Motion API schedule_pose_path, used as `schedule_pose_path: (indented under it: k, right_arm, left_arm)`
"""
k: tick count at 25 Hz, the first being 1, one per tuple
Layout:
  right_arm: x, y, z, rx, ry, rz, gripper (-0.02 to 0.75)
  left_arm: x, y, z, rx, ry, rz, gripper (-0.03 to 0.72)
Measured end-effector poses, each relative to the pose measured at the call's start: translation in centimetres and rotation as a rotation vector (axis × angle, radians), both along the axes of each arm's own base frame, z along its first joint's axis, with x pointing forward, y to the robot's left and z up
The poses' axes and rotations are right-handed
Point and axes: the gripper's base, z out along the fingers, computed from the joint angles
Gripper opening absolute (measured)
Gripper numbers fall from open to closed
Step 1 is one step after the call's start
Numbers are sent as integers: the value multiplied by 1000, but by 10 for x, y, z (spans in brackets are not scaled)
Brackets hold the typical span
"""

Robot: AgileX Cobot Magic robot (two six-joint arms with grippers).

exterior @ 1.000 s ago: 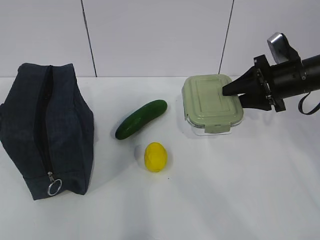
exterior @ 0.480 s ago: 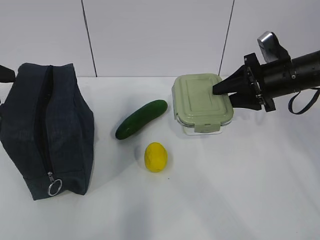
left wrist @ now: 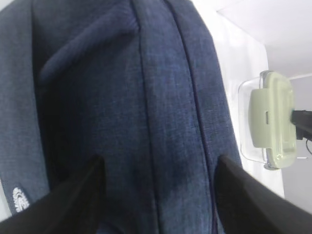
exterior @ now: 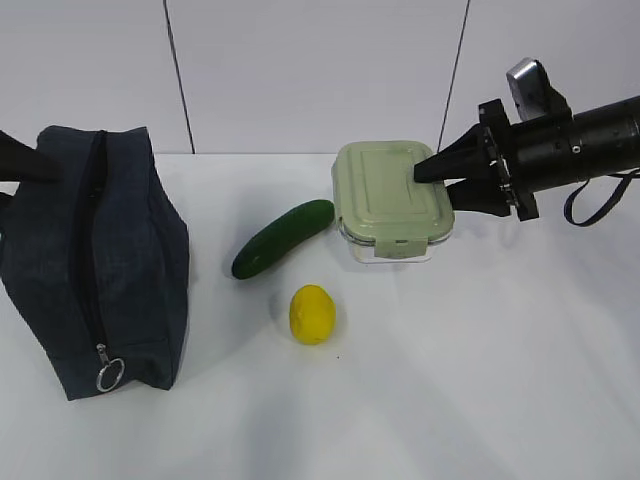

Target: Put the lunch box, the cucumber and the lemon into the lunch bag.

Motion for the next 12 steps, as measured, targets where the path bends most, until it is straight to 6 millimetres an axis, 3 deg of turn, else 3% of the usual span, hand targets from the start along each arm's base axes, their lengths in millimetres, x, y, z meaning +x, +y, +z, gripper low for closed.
schedule_pose_path:
  k: [5,12]
  right_arm:
    - [0,0,0,0,0,0,364]
    - [0,0,0,1,0,-1,364]
  left_arm:
    - [2,-5,-1,13,-4,-4,452]
    - [2,-4,-2,21,-9,4,135]
